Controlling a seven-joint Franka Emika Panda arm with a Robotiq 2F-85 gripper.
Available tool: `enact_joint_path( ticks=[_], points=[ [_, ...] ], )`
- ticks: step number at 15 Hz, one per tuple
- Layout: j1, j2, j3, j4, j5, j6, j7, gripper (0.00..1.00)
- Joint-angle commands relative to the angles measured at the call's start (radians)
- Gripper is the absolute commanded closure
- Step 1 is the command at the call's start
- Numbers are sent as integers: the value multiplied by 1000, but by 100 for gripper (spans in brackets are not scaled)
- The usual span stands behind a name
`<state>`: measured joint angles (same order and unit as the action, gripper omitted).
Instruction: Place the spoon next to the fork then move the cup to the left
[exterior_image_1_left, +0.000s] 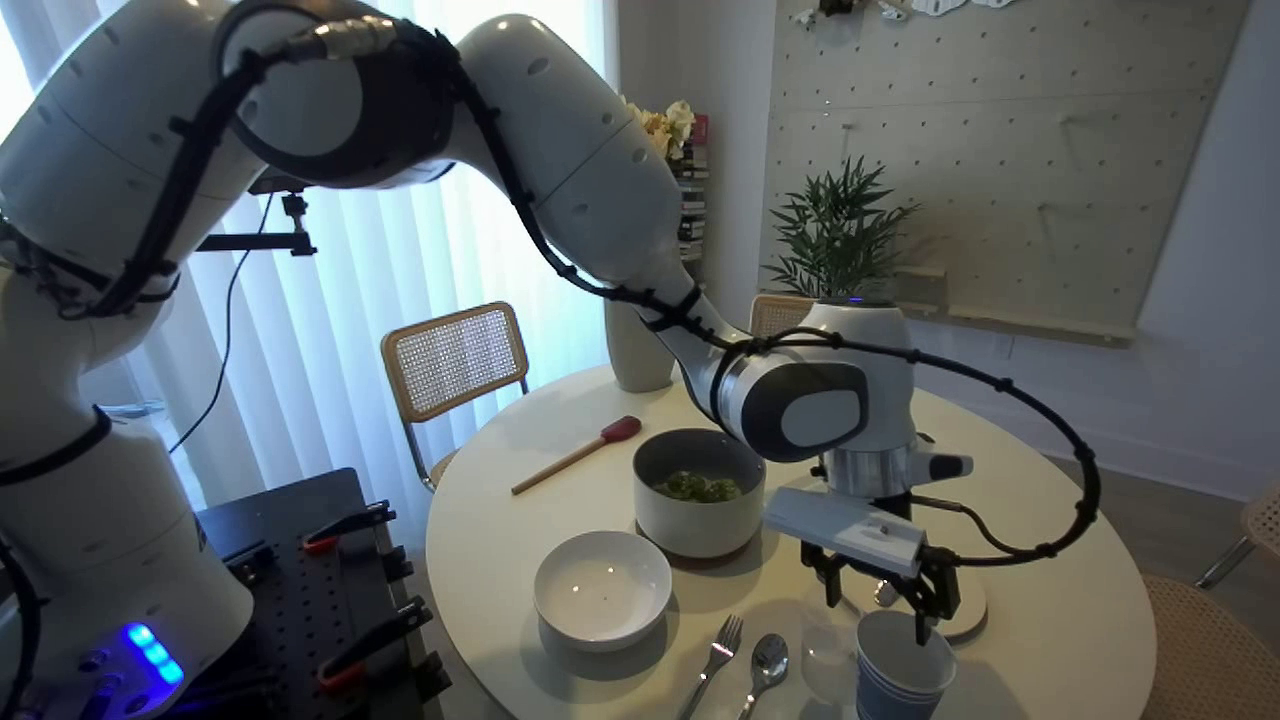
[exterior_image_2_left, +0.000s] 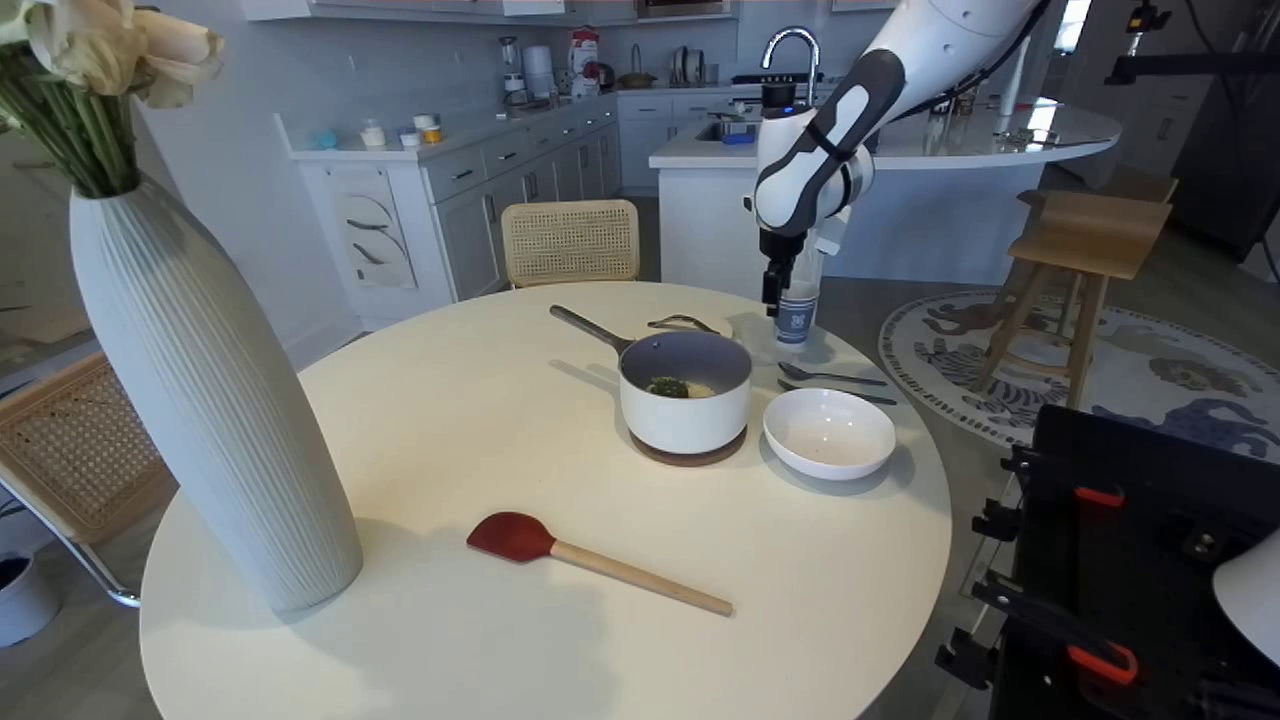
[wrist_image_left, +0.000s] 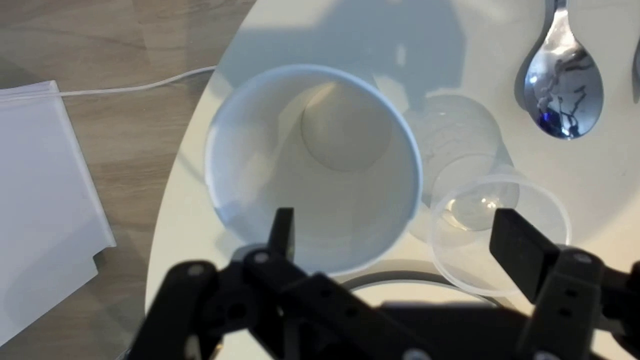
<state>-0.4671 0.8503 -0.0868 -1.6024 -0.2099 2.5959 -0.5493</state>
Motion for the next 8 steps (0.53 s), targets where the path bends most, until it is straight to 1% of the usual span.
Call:
enact_joint_path(
  ticks=[1,5,8],
  points=[
    [-11,6,15,30,24,-32,-28,0],
    [-10,4,14,35,25,-53,-29,0],
    [-6,2,11,48,27,-111,-28,0]
  ],
)
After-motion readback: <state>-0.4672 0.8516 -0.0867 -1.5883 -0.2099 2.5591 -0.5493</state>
